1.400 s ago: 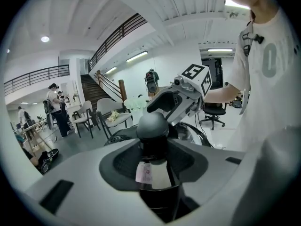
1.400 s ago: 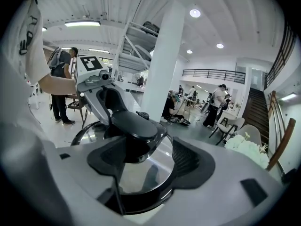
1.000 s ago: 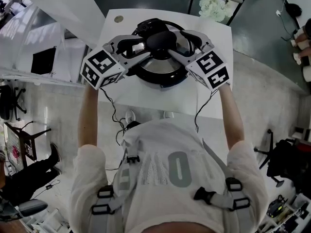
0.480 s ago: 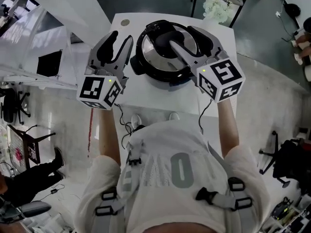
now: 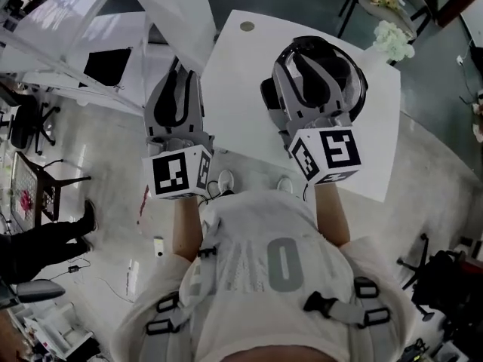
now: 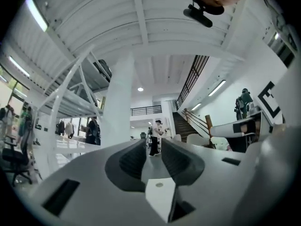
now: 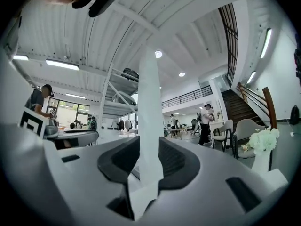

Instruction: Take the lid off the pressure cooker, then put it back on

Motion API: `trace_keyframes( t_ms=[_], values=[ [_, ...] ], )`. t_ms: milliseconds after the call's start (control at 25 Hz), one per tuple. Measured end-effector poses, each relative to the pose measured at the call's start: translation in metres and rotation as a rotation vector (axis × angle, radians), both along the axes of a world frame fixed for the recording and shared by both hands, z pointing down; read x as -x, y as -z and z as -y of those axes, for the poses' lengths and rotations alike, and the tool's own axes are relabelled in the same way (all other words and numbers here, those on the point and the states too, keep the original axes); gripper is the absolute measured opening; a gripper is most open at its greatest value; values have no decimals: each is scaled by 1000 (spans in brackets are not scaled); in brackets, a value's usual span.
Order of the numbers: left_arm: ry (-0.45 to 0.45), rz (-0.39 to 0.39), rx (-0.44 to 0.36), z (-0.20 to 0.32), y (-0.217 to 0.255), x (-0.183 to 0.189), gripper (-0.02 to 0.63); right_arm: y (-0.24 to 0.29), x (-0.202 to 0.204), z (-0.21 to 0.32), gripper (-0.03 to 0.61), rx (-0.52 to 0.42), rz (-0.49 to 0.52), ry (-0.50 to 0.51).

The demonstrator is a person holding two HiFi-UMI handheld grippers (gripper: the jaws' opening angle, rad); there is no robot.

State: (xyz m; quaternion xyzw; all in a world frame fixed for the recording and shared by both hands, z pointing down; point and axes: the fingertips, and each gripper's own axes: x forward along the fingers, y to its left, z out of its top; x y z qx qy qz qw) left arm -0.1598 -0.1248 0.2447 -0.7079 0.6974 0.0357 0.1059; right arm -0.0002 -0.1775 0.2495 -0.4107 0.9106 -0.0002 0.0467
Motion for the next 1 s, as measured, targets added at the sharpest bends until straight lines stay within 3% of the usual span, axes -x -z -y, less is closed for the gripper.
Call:
trace_keyframes(
  t_ms=[80, 160, 440, 1000],
  values=[
    [64, 14, -23, -16, 1, 21, 56, -8, 22, -7, 82, -6, -22, 17],
    [123, 26, -19, -30, -2, 41, 26, -16, 40, -17, 11, -7, -35, 41],
    [167, 27, 5, -40, -12, 71, 18, -36, 68, -38, 9, 8, -97, 82],
    [97, 26, 61, -22, -26, 43, 18, -41, 54, -30, 9, 21, -119, 73]
  ],
)
